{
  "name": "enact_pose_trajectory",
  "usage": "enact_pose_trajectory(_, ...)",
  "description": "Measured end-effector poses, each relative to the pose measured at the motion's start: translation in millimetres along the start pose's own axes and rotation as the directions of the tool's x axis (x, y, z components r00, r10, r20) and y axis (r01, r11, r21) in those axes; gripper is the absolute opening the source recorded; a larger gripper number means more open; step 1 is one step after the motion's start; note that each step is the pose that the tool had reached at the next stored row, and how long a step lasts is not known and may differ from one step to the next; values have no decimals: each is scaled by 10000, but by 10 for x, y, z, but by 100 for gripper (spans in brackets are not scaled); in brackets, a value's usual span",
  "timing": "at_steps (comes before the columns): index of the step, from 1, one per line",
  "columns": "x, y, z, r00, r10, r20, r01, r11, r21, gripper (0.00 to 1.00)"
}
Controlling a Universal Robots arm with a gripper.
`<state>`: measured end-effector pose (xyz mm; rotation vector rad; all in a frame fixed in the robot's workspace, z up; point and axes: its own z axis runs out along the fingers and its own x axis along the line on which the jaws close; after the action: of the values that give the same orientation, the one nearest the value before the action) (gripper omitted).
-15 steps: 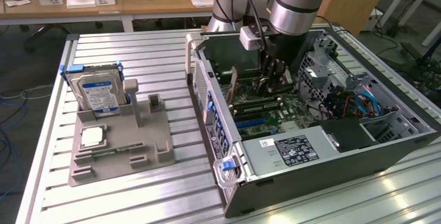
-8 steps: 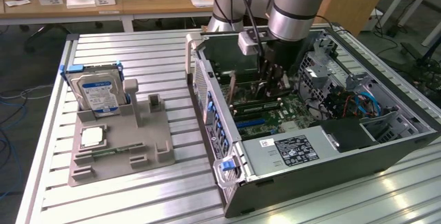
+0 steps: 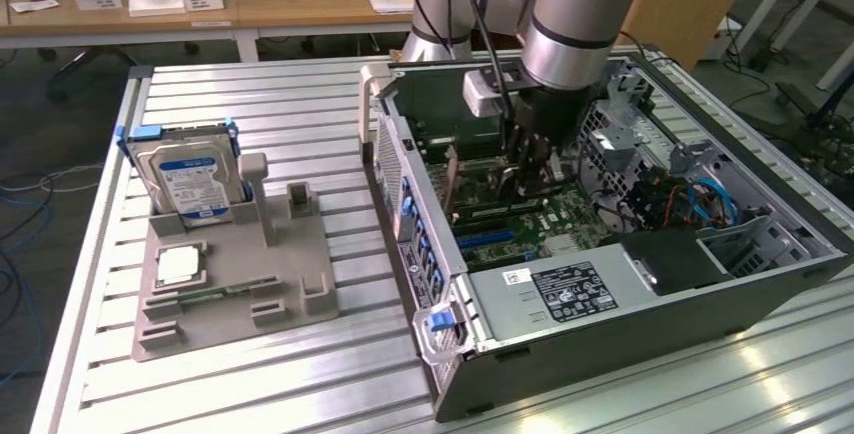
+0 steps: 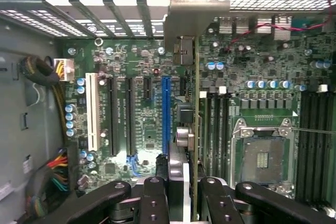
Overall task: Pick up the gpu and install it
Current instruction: 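Insert the gpu into the slot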
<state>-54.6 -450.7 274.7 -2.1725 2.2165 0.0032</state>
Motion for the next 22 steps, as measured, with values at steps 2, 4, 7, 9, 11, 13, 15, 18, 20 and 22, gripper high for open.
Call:
enact_pose_trajectory(2,30,3,5,10000,1,0,-1,10000,-1,28)
enact_pose_trajectory(4,42,26,9,10000,2,-2,-2,10000,0,28)
enact_pose_trajectory(7,44,37,43,10000,-1,-1,1,10000,-1,28)
enact_pose_trajectory(9,45,38,71,10000,-2,0,2,10000,-1,28)
enact_pose_trajectory(11,48,39,106,10000,0,-1,0,10000,-2,28)
enact_pose_trajectory(13,50,46,130,10000,3,-1,-3,10000,-2,28)
enact_pose_trajectory(15,57,70,138,10000,1,-2,-1,10000,-2,28)
enact_pose_trajectory(18,77,84,162,10000,-2,-1,2,10000,-3,28)
enact_pose_trajectory(20,103,85,196,10000,0,-1,0,10000,-2,28)
enact_pose_trajectory(22,120,87,224,10000,1,1,-1,10000,-1,28)
